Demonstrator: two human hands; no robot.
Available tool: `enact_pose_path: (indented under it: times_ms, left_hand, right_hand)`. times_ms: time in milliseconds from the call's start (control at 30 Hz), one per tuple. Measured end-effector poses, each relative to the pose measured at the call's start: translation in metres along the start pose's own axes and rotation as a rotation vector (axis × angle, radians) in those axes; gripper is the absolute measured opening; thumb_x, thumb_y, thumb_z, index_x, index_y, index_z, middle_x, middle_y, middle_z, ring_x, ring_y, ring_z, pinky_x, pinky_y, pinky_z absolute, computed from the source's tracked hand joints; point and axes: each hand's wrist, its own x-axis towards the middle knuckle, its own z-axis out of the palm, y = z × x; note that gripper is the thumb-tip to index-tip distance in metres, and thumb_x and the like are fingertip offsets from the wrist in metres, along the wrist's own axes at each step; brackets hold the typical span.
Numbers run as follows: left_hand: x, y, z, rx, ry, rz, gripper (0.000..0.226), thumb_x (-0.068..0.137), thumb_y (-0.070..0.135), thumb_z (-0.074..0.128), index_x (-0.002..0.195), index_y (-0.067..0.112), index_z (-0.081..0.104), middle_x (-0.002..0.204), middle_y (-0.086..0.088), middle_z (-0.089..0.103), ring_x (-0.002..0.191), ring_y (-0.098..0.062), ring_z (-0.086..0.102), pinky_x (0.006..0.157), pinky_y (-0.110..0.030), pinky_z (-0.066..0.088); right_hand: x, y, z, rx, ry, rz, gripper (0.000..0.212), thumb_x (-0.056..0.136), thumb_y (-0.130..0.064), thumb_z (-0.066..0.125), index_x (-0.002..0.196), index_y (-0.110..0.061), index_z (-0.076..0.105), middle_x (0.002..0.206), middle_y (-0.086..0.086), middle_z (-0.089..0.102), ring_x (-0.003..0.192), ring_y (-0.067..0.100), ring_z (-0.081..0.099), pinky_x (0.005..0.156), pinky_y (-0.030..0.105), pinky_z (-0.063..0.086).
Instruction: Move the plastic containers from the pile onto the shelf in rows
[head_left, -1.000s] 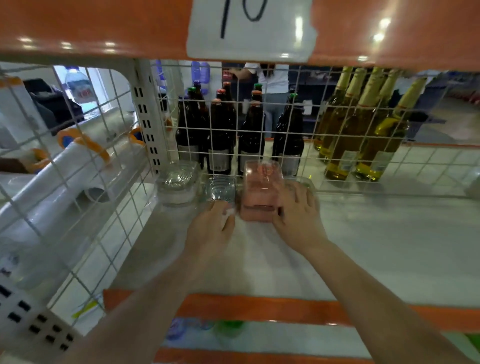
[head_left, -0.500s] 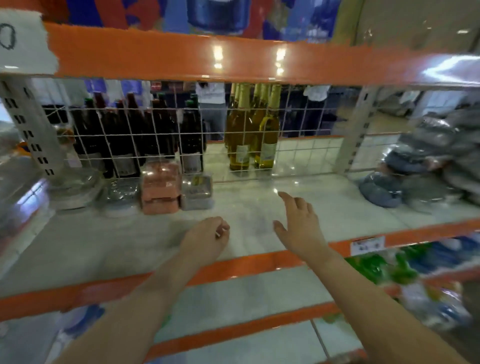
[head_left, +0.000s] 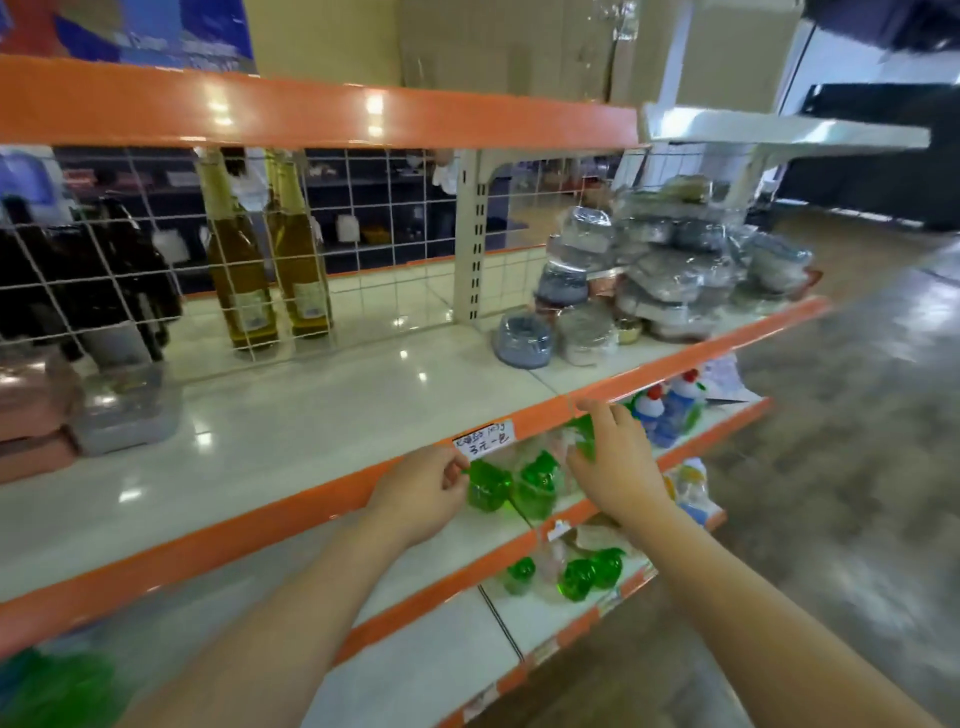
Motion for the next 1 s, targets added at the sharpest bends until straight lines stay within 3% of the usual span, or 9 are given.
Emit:
enact_pose_path:
  times_ms: [233, 600, 733, 1000]
  left_hand:
    - [0.06, 0.035, 0.021, -0.019, -0.006, 0.045, 0.019, 0.091, 0.019, 0.055, 0.109, 0.017, 0.062, 0.1, 0.002, 0.059, 0.085, -0.014, 0.053, 0.078, -0.026, 0.043]
    - [0.201, 0.052, 0.04, -0.039, -0.043, 0.034, 0.026, 0.092, 0.022, 0.055, 0.117, 0.015, 0.059, 0.115, -0.003, 0.059, 0.098, -0.02, 0.056, 0.089, -0.033, 0.046]
    - [0.241, 0.052, 0.049, 0.034, -0.052, -0.029, 0.044, 0.089, 0.026, 0.058, 0.13, 0.013, 0.05, 0.129, -0.011, 0.05, 0.116, -0.029, 0.051, 0.097, -0.038, 0.044]
    - [0.291, 0.049, 0.08, 0.071, -0.049, -0.293, 0.089, 0.073, 0.051, 0.071, 0.14, 0.008, 0.031, 0.132, -0.015, 0.045, 0.119, -0.032, 0.047, 0.093, -0.036, 0.044]
  right_hand:
    - [0.03, 0.045, -0.003, -0.002, -0.037, 0.105, 0.061, 0.089, -0.023, 0.057, 0.144, -0.015, 0.032, 0.138, 0.011, 0.041, 0.125, 0.029, 0.04, 0.103, 0.04, 0.036]
    - [0.157, 0.085, 0.001, -0.024, -0.025, 0.16, 0.062, 0.09, -0.026, 0.058, 0.144, -0.015, 0.03, 0.139, 0.016, 0.038, 0.126, 0.033, 0.037, 0.101, 0.038, 0.033]
    - [0.188, 0.097, 0.008, 0.008, -0.048, 0.206, 0.068, 0.089, -0.033, 0.06, 0.145, -0.013, 0.027, 0.14, 0.017, 0.034, 0.128, 0.035, 0.035, 0.104, 0.039, 0.032]
    - [0.237, 0.117, 0.017, 0.086, -0.094, 0.211, 0.09, 0.077, -0.044, 0.072, 0.147, -0.016, 0.024, 0.145, 0.013, 0.029, 0.133, 0.031, 0.03, 0.106, 0.039, 0.03]
